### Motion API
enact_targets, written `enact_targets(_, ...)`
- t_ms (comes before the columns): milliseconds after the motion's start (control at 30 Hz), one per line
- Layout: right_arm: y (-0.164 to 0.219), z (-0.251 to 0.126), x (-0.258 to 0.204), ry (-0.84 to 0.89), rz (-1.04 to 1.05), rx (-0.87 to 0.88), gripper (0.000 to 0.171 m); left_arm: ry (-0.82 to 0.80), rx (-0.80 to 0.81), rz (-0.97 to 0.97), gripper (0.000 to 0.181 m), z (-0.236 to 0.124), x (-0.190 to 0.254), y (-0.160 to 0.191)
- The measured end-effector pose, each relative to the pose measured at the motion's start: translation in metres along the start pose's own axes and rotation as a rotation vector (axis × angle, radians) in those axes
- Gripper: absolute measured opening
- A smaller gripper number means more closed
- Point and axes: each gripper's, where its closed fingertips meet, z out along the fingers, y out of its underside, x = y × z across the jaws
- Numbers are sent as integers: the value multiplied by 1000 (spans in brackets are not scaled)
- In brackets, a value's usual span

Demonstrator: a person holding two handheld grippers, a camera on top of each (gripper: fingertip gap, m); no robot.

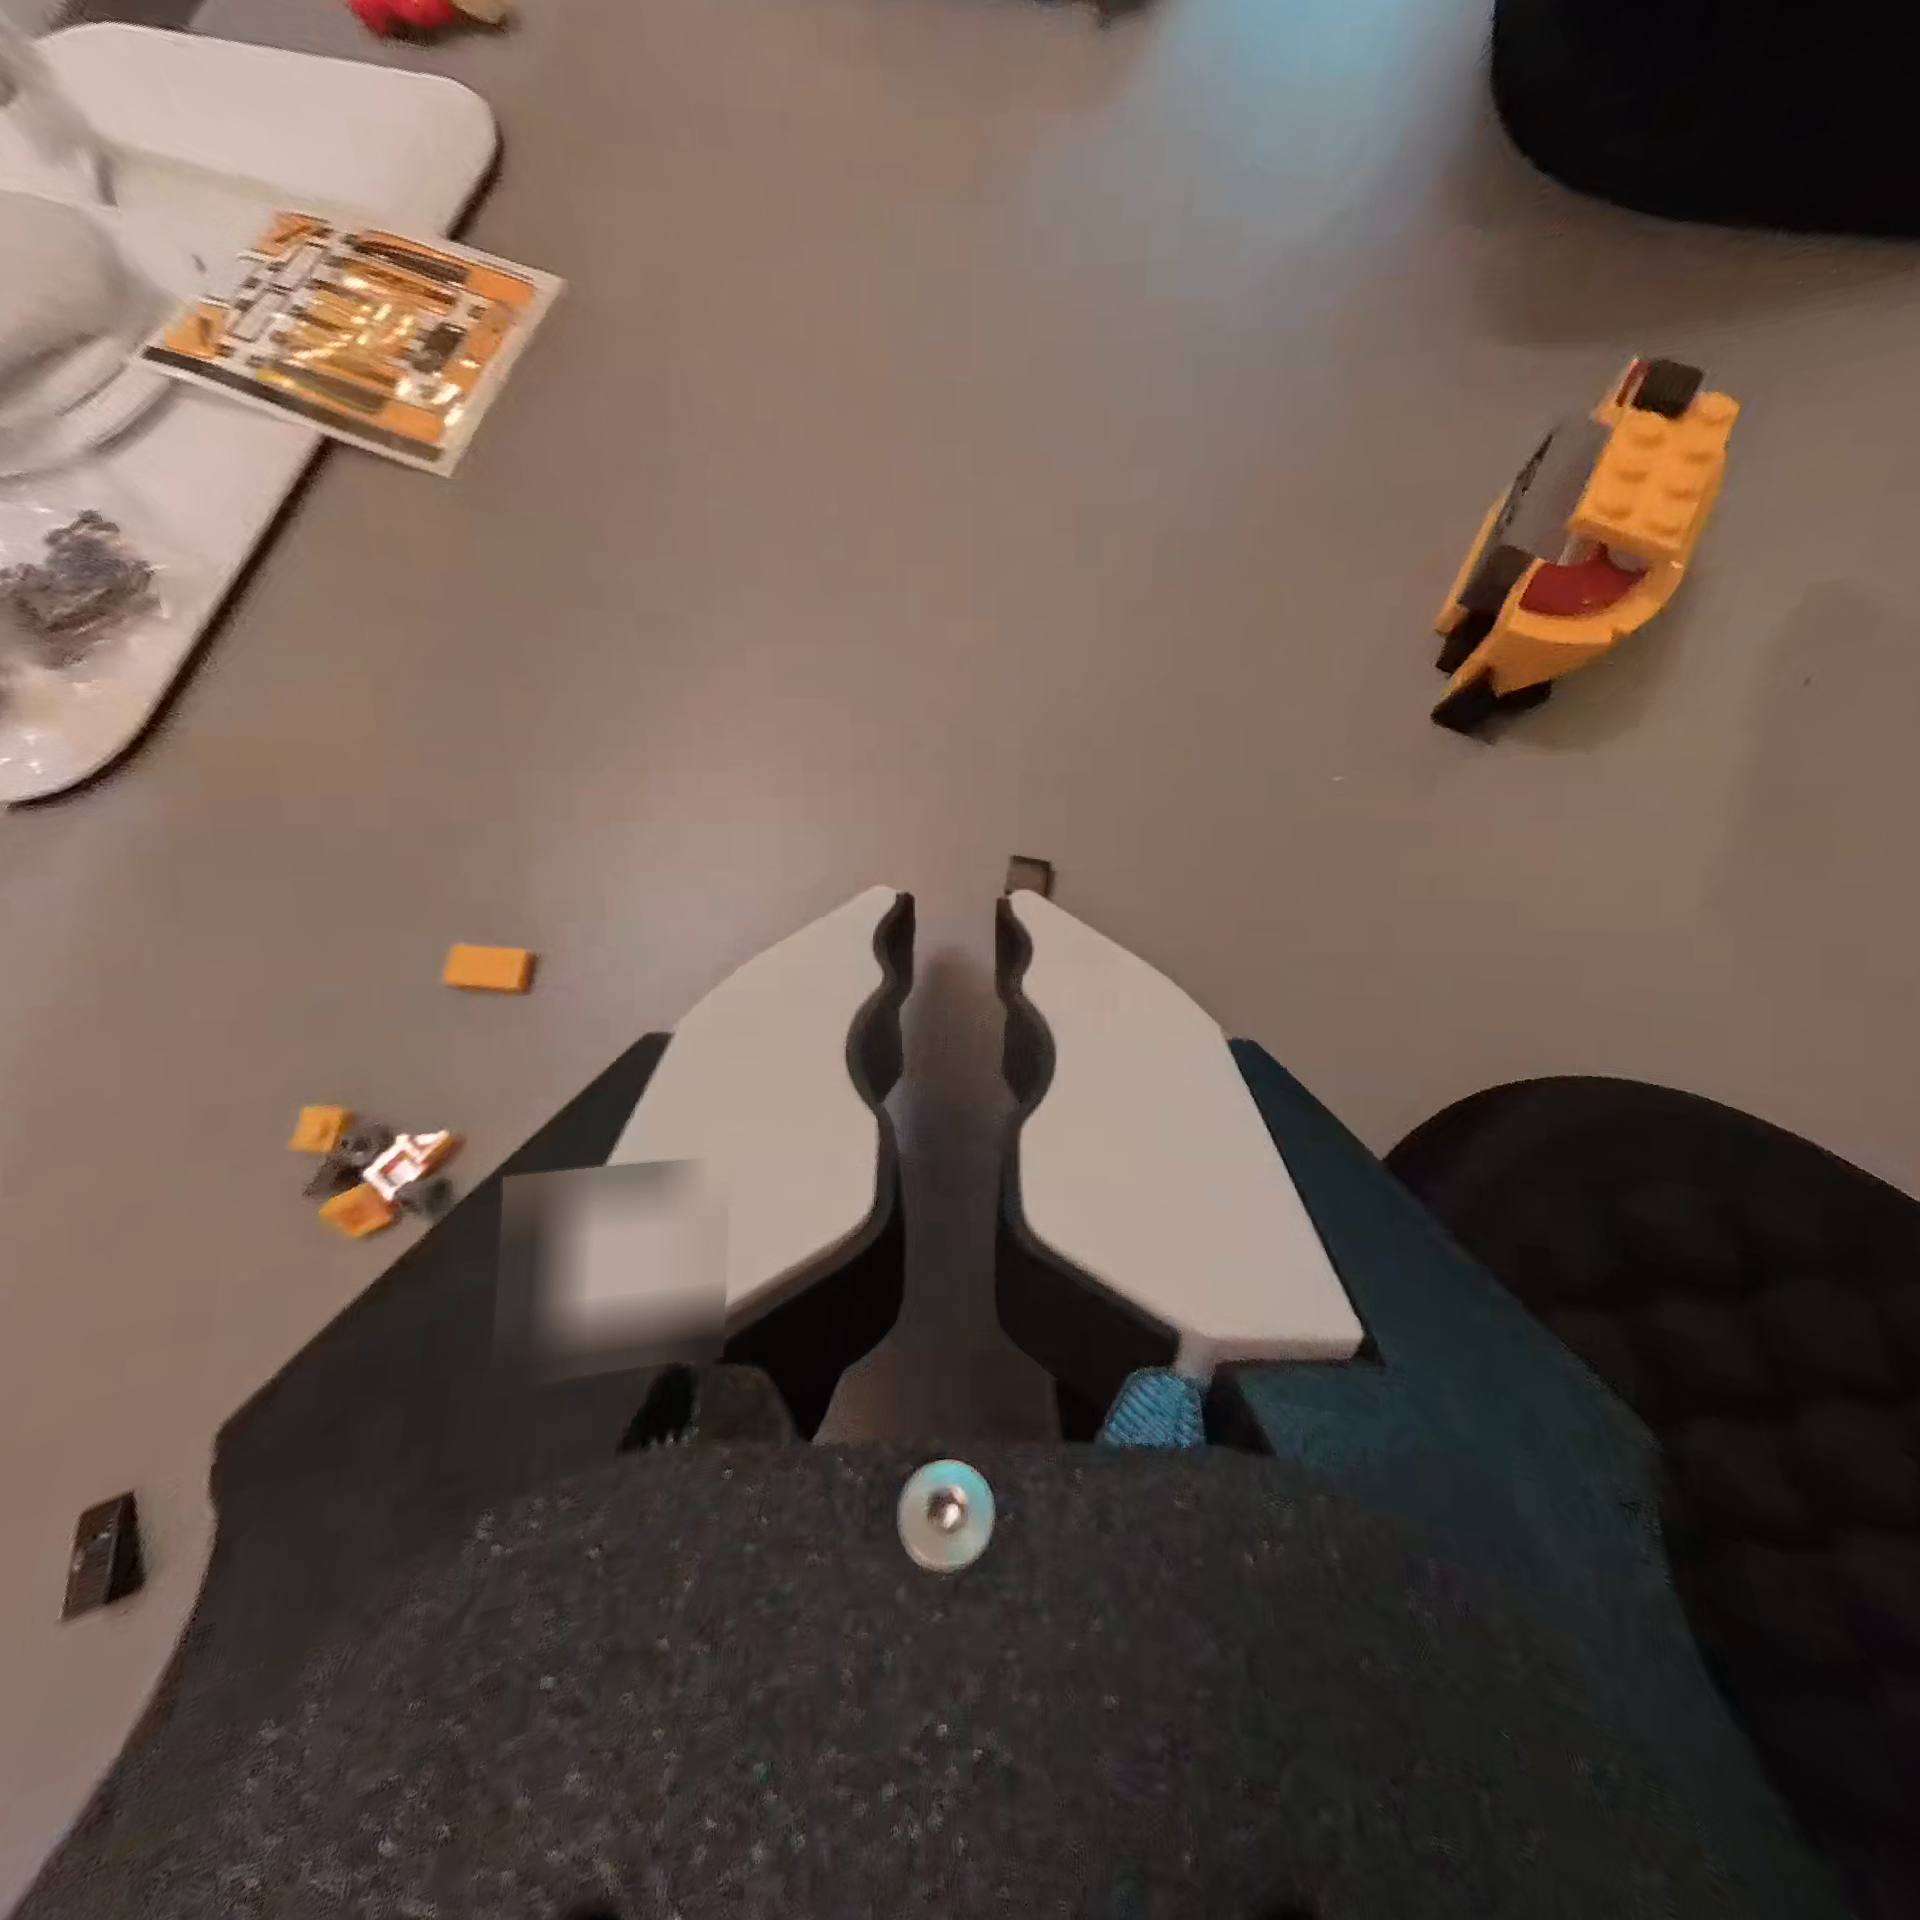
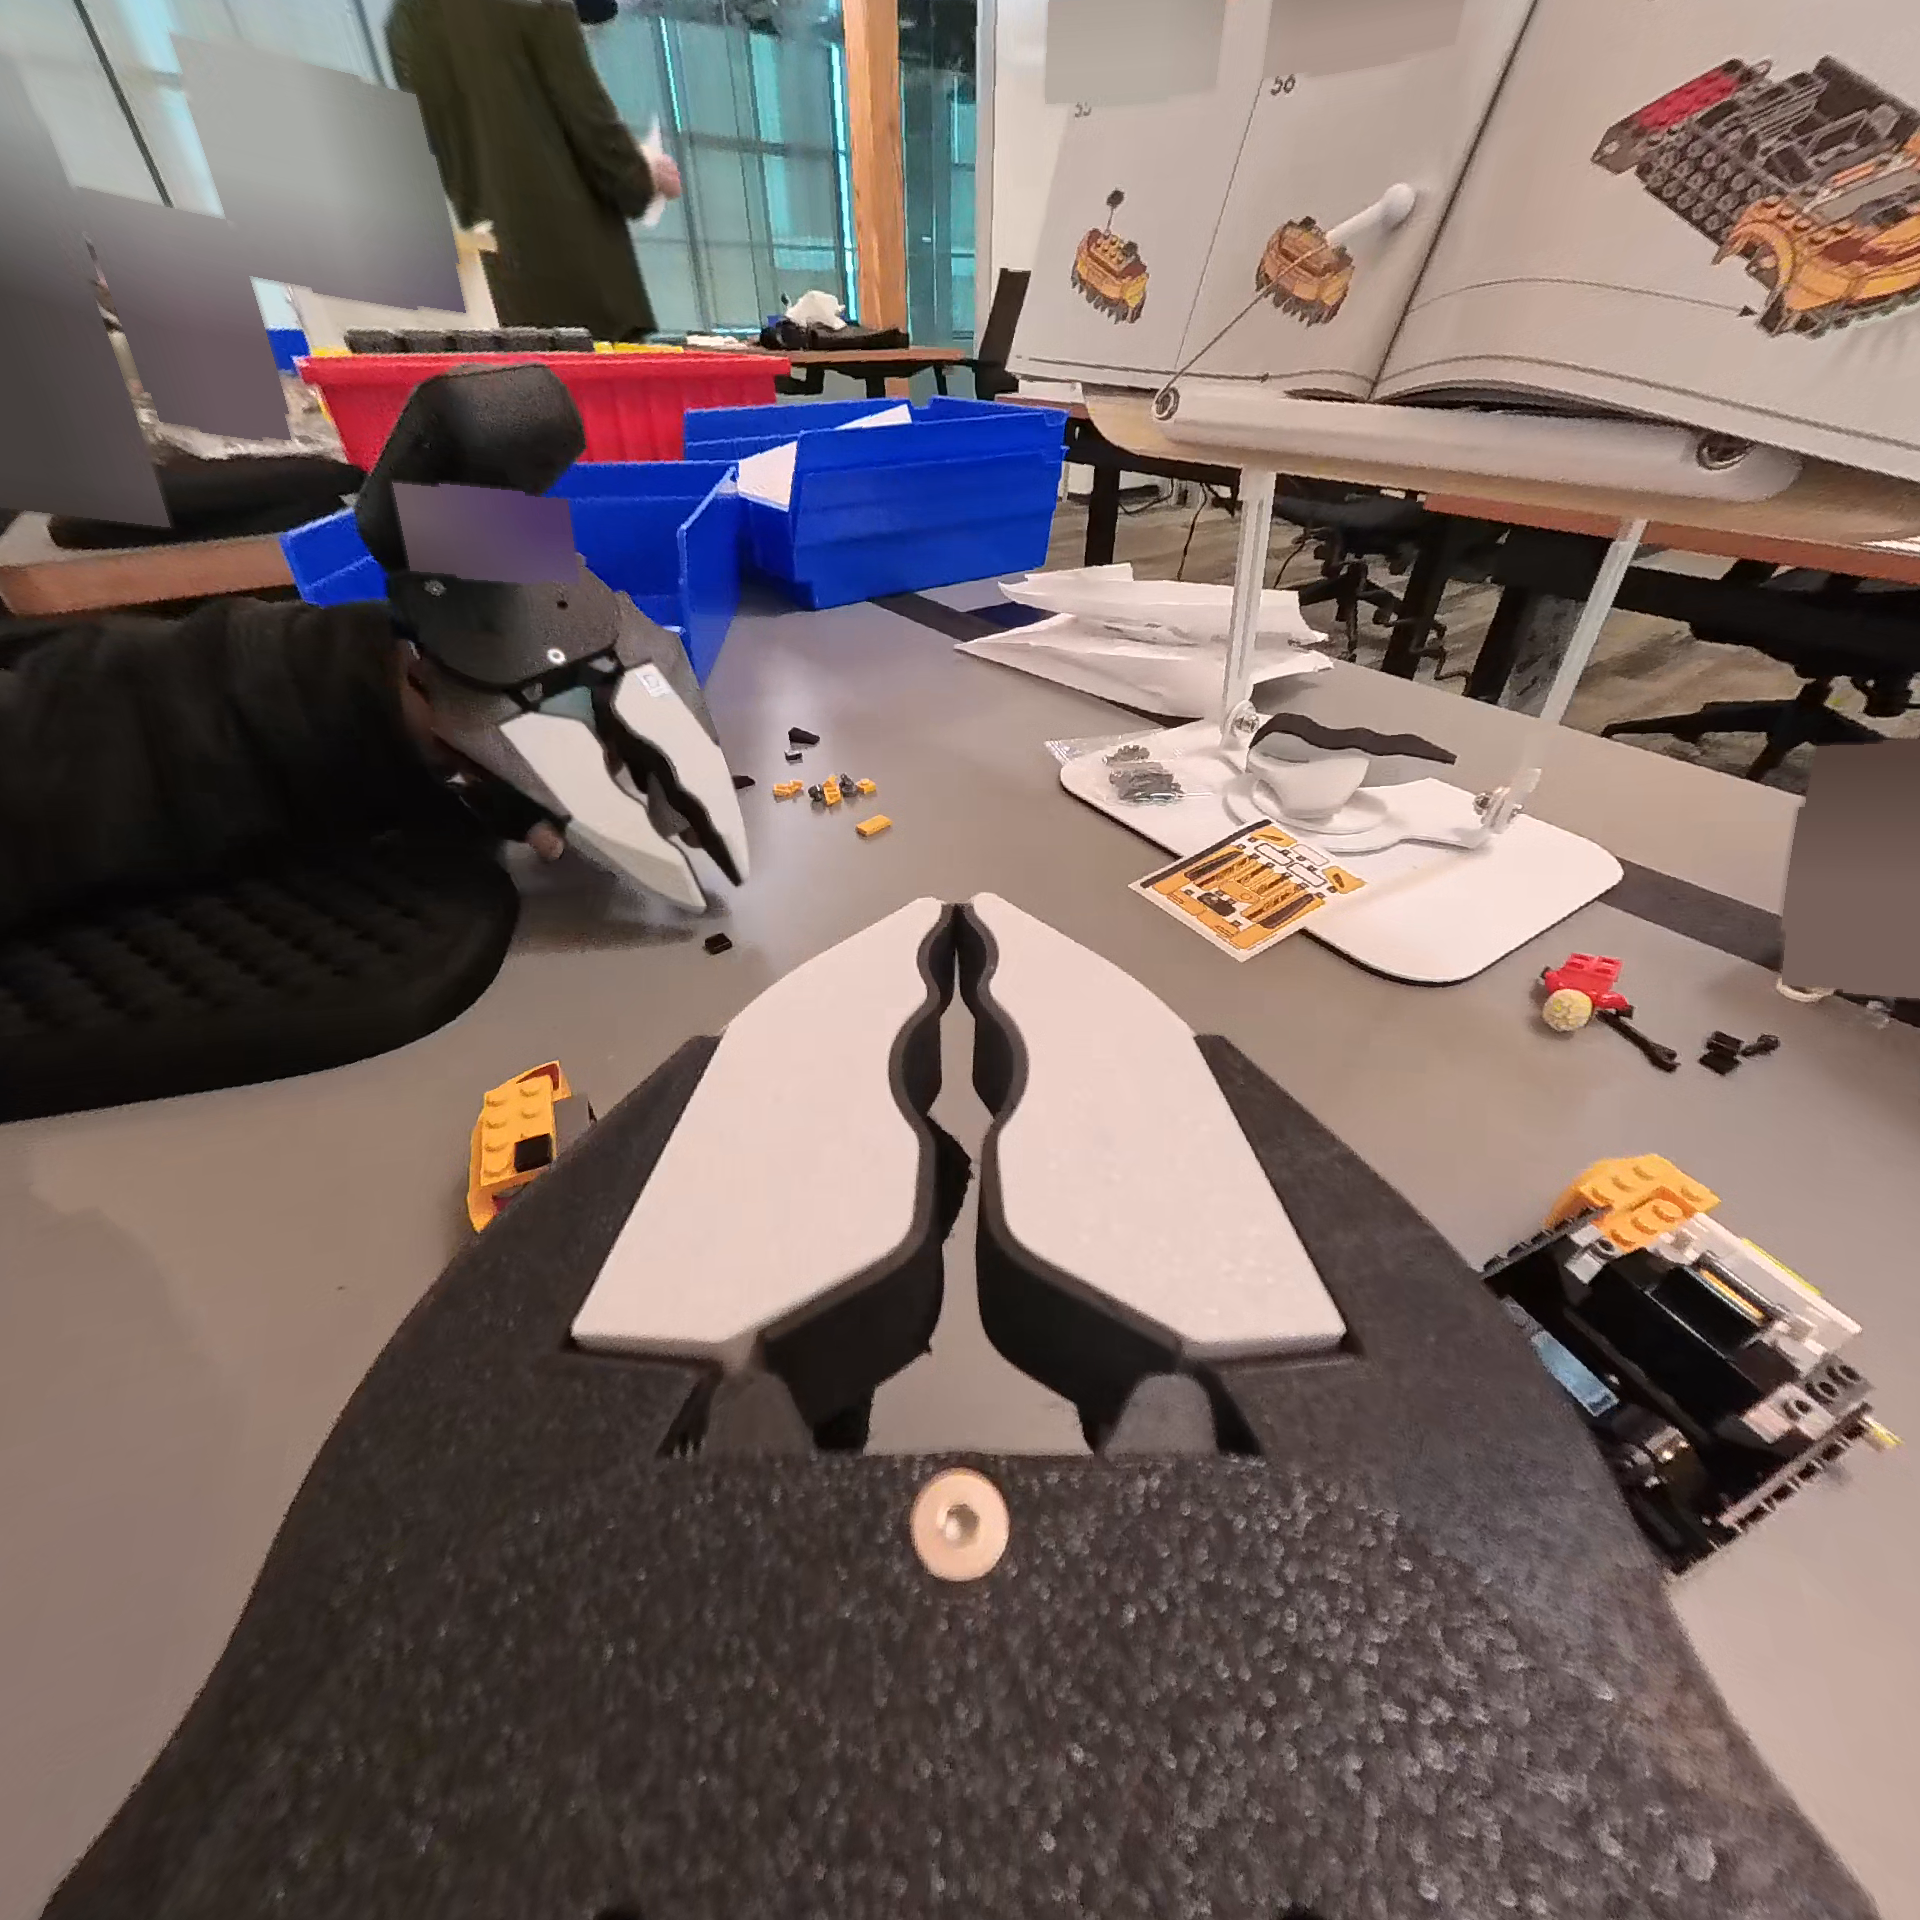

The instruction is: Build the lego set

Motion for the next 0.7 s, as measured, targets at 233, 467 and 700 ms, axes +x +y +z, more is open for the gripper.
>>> enact_targets(233, 3, 1, -1, -23, 30, -17, 0, 91, -16, 16, 17, 7, 13, -3)
enact_targets(467, 9, 5, -11, -44, -49, -59, 0, 105, -62, 28, 8, 17, 18, -1)
enact_targets(700, 27, 8, -50, -248, -162, -193, 18, 145, 3, 63, 8, 10, 35, -24)
